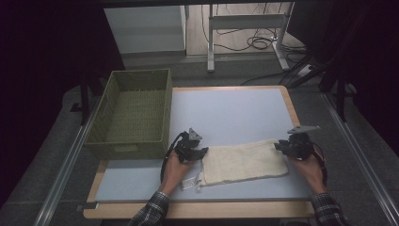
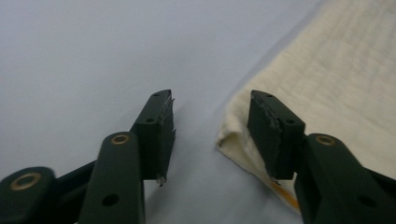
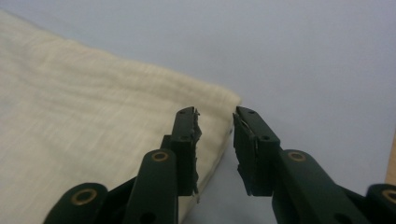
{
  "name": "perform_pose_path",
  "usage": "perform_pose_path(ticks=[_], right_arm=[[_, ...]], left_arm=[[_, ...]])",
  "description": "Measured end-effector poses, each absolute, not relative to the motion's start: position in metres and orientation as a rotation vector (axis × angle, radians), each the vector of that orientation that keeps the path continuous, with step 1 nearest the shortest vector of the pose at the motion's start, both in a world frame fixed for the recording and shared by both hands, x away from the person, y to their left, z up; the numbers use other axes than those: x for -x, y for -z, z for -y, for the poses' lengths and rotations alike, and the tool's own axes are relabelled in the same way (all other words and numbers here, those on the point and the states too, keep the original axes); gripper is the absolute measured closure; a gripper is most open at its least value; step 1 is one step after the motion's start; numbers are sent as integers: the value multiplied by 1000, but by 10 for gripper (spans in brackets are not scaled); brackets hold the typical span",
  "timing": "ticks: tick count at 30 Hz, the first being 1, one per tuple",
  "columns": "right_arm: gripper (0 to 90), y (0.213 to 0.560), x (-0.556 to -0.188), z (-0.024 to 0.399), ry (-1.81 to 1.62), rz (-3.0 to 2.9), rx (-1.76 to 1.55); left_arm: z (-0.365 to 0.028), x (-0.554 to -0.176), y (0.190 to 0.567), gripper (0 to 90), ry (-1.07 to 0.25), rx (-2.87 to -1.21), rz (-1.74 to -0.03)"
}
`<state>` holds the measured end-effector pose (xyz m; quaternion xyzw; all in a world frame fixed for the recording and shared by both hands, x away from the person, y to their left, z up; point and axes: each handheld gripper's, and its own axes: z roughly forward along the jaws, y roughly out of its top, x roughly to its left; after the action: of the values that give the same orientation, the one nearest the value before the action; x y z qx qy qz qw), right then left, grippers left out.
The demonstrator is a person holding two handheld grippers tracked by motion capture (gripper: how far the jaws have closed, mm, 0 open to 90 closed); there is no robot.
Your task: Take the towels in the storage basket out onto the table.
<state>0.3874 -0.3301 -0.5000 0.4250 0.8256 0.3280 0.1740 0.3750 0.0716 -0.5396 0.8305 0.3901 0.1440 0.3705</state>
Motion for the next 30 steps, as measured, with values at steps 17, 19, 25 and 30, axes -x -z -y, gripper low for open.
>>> perform_pose_path(ticks=[17,19,25,30], right_arm=[[502,502,-329,316,-977,-2425,-1140],[500,502,-324,310,-981,-2439,-1117],[488,502,-317,288,-1005,-2482,-1046],[478,505,-314,268,-1015,-2520,-996]], left_arm=[[-74,-376,544,379,-343,-2111,-965],[-75,-377,544,380,-339,-2110,-965],[-73,-375,544,370,-371,-2112,-979],[-73,-377,545,222,-404,-2095,-1058]])
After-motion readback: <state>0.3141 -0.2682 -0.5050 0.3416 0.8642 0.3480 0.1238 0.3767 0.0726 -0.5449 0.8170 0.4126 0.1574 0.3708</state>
